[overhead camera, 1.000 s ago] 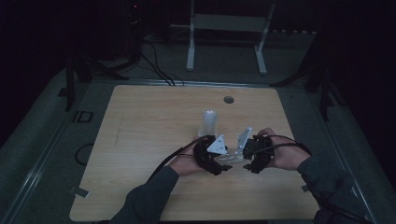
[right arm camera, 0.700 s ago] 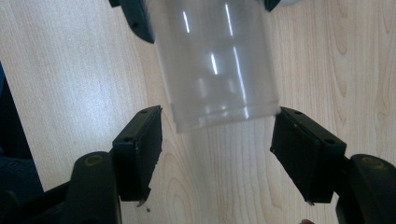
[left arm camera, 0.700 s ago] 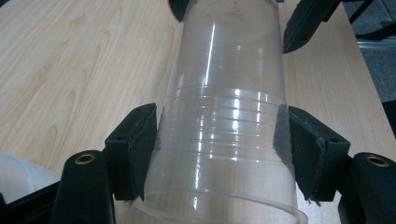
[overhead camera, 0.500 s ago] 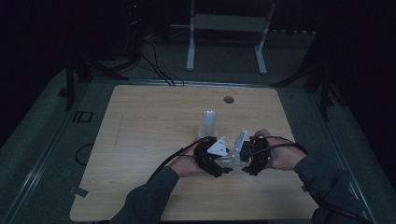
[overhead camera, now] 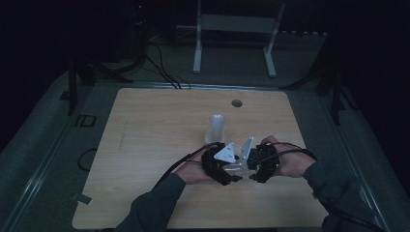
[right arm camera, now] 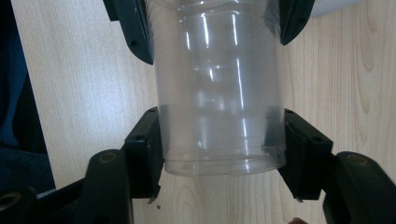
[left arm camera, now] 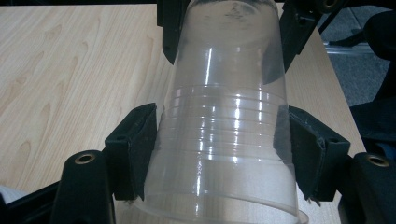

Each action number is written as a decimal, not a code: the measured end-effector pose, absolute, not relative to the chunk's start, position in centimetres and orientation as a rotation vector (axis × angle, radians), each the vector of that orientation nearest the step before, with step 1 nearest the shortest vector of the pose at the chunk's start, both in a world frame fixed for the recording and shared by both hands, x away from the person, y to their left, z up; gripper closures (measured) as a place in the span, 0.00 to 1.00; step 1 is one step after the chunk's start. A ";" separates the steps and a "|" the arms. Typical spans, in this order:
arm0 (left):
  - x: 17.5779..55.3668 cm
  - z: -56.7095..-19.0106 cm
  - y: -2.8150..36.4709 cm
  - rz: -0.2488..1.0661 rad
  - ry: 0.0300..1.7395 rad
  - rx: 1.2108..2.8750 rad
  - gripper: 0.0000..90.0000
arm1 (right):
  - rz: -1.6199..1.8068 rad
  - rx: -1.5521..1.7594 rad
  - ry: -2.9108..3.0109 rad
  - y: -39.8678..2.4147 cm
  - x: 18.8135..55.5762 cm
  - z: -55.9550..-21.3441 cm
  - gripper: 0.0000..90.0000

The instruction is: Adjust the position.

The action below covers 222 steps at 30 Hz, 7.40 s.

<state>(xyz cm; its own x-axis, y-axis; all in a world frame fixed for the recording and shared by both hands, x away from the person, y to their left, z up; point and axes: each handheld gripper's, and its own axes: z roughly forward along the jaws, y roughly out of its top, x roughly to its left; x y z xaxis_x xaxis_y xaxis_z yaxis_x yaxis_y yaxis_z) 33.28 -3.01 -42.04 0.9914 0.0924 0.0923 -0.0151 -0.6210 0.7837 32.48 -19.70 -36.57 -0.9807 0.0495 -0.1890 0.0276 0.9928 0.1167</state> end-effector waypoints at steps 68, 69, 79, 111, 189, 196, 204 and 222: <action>34.2 -41.2 -2.2 0.269 0.255 2.111 0.31 | 0.348 0.582 2.778 -24.8 33.7 -39.9 0.46; 34.2 -41.2 -2.2 0.269 0.258 2.109 0.31 | 0.355 0.585 2.774 -24.8 33.6 -39.9 0.46; 34.3 -41.3 -2.1 0.273 0.271 2.102 0.31 | 0.446 0.644 2.720 -25.4 33.4 -40.0 0.46; 34.6 -41.3 -1.8 0.289 0.326 2.058 0.31 | 0.722 0.819 2.497 -26.7 32.3 -40.8 0.46; 34.9 -41.2 -1.8 0.252 0.512 1.912 0.31 | 1.133 1.057 2.033 -26.2 30.2 -42.3 0.46; 34.9 -40.9 -2.1 0.238 0.533 1.883 0.31 | 1.158 1.091 1.977 -26.4 30.0 -42.4 0.46; 35.1 -40.5 -2.4 0.214 0.559 1.848 0.32 | 1.147 1.086 1.941 -26.1 29.8 -42.4 0.46; 35.4 -40.3 -2.9 0.209 0.619 1.800 0.31 | 1.166 1.074 1.888 -25.2 29.5 -42.6 0.46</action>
